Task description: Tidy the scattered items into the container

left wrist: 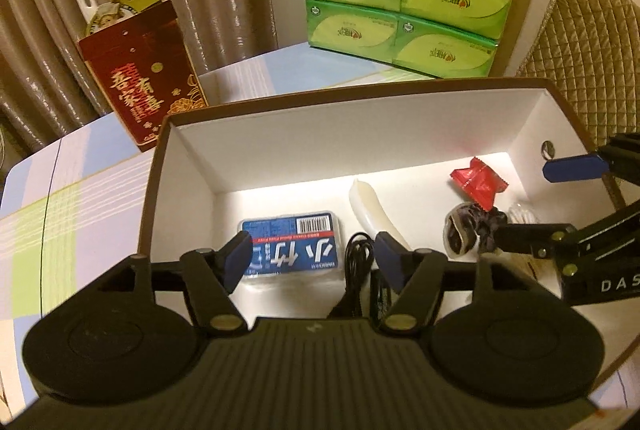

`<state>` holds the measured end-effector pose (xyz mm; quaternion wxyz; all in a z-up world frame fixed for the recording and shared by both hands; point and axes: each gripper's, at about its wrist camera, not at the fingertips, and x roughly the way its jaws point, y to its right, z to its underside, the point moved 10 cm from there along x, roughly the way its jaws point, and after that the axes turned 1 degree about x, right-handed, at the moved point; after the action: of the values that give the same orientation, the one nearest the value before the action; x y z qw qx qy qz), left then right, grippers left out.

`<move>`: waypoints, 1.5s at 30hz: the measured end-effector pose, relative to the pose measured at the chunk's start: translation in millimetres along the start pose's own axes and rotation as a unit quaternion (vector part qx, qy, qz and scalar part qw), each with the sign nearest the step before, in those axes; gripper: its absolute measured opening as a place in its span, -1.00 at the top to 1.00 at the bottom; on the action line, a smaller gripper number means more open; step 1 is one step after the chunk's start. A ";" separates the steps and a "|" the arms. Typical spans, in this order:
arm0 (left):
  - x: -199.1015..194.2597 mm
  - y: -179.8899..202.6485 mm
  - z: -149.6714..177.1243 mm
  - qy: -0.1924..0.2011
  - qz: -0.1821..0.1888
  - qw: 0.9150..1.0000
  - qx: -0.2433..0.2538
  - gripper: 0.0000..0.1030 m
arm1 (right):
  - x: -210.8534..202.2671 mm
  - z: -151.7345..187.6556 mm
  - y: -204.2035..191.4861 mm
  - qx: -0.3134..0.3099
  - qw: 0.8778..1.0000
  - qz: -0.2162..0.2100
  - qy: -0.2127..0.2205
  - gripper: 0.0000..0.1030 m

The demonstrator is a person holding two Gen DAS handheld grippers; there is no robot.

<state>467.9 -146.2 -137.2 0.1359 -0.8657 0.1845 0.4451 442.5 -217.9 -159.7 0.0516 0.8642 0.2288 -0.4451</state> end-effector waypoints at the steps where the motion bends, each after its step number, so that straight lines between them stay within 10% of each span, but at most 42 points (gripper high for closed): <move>1: -3.4 0.0 1.4 0.001 -0.002 1.000 -0.001 -0.34 | -2.5 1.4 -1.2 -0.001 1.000 0.003 0.001 -0.57; 15: -64.5 -7.2 23.5 0.036 -0.066 0.997 -0.017 -0.83 | -44.1 20.2 -21.3 0.033 0.999 0.024 0.029 -0.89; 45: -157.6 3.9 91.4 0.061 -0.070 0.994 -0.065 -0.91 | -124.6 58.2 -56.3 0.071 0.993 0.042 0.081 -0.96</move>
<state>316.0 -81.9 -59.9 0.0991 -0.9089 0.1017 0.3922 312.1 -228.4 -89.3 -0.0103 0.9076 0.1635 -0.3865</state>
